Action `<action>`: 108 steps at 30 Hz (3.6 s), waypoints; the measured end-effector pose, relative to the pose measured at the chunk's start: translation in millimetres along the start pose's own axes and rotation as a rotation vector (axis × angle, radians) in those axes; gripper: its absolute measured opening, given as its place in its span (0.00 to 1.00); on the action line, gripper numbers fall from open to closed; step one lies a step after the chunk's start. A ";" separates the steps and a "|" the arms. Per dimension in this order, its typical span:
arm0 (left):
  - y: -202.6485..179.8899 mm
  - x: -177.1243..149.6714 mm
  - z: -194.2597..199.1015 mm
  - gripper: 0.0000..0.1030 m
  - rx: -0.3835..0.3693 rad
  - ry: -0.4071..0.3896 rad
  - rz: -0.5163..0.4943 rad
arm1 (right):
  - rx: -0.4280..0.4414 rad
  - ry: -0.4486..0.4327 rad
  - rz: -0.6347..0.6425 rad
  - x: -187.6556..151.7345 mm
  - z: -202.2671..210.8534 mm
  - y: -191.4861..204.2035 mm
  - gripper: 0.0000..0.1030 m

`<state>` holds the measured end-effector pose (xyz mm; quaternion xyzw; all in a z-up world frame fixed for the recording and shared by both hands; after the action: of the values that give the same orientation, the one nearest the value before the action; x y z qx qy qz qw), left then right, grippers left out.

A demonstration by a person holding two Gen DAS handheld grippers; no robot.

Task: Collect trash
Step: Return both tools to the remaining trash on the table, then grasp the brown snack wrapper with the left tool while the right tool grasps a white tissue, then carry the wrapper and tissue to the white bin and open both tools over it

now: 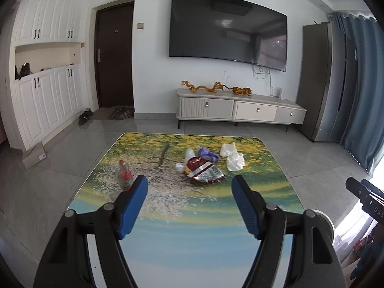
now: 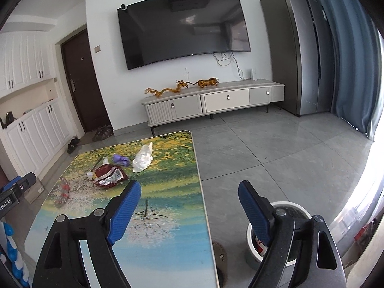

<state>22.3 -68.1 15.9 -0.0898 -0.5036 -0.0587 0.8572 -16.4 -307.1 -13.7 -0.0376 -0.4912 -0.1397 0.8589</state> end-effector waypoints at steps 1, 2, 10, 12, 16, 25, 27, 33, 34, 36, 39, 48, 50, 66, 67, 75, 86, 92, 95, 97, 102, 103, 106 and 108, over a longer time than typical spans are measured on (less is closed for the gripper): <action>5.9 -1.1 1.0 0.69 0.001 -0.001 0.009 | 0.003 -0.001 0.008 -0.7 1.2 5.0 0.80; 12.5 -2.7 1.5 0.69 0.004 0.000 0.018 | 0.006 -0.002 0.020 -0.5 1.5 11.8 0.80; 47.6 -14.5 -3.6 0.69 0.003 0.013 0.075 | 0.002 0.008 0.110 -2.6 0.4 50.4 0.80; 55.0 -18.4 -9.2 0.69 0.000 0.026 0.087 | -0.002 0.018 0.125 -4.5 -3.7 57.3 0.80; 67.5 -25.7 -21.6 0.69 0.001 0.055 0.099 | -0.003 0.039 0.149 -8.1 -13.7 67.0 0.80; 104.3 -35.2 -71.8 0.69 -0.040 0.161 0.117 | 0.044 0.130 0.182 -18.0 -63.2 89.5 0.80; 98.6 -31.8 -88.1 0.69 -0.103 0.193 0.099 | 0.065 0.159 0.191 -18.8 -80.1 92.6 0.80; 75.5 -25.7 -148.3 0.69 -0.300 0.314 0.176 | 0.132 0.196 0.206 -7.3 -126.4 101.8 0.76; 72.6 -25.9 -157.7 0.69 -0.324 0.332 0.199 | 0.143 0.198 0.208 -5.2 -133.5 104.0 0.76; 63.7 -28.2 -182.6 0.69 -0.366 0.378 0.246 | 0.169 0.202 0.217 -0.3 -151.1 110.0 0.75; 56.6 -30.2 -211.1 0.69 -0.383 0.415 0.293 | 0.205 0.212 0.232 6.5 -180.4 120.2 0.73; 53.9 -33.3 -257.4 0.64 -0.344 0.449 0.381 | 0.292 0.265 0.225 11.5 -266.7 146.5 0.69; 53.1 -35.6 -261.5 0.60 -0.337 0.454 0.394 | 0.295 0.284 0.225 9.5 -280.2 150.1 0.67; 35.7 -40.7 -268.2 0.15 -0.351 0.454 0.384 | 0.282 0.355 0.244 -2.3 -305.5 149.8 0.26; 36.3 -41.0 -264.1 0.14 -0.354 0.450 0.383 | 0.284 0.359 0.251 -4.7 -303.5 150.0 0.21; 45.1 -46.6 -221.5 0.09 -0.356 0.421 0.382 | 0.318 0.363 0.255 -19.8 -267.2 147.0 0.13; 56.8 -32.5 -144.2 0.08 -0.330 0.336 0.377 | 0.357 0.272 0.171 -10.4 -168.6 112.4 0.13; 44.5 -18.9 -107.3 0.08 -0.329 0.289 0.347 | 0.335 0.194 0.110 3.2 -118.1 73.8 0.13; 29.5 -12.0 -94.0 0.08 -0.345 0.274 0.325 | 0.309 0.159 0.083 6.9 -96.4 49.1 0.13; 13.5 -6.6 -89.3 0.08 -0.363 0.272 0.295 | 0.281 0.139 0.063 6.3 -84.7 29.1 0.13; -50.2 1.2 -89.1 0.08 -0.433 0.299 0.196 | 0.194 0.108 -0.027 -2.4 -62.3 -35.6 0.13; -64.8 1.3 -91.1 0.08 -0.449 0.307 0.173 | 0.173 0.106 -0.046 -4.3 -60.2 -50.5 0.13; -115.1 -1.1 -98.0 0.08 -0.501 0.340 0.096 | 0.106 0.111 -0.102 -15.3 -55.5 -93.1 0.13; -150.9 -5.0 -104.2 0.08 -0.534 0.364 0.039 | 0.062 0.123 -0.143 -24.2 -54.5 -122.0 0.13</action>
<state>79.9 -237.7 -23.8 -0.3091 -0.3070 -0.1871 0.8804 -16.3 -430.0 -71.3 0.0328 -0.4430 -0.1872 0.8762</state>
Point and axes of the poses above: each gripper's, at about its wrist camera, not at the fingertips, and z roughly against the way its jaws point, y to its left, x to its top, the point moved 6 cm from there along -z, roughly the way its jaws point, and after that the axes turned 7 degrees about -x, right-handed, at the moved point
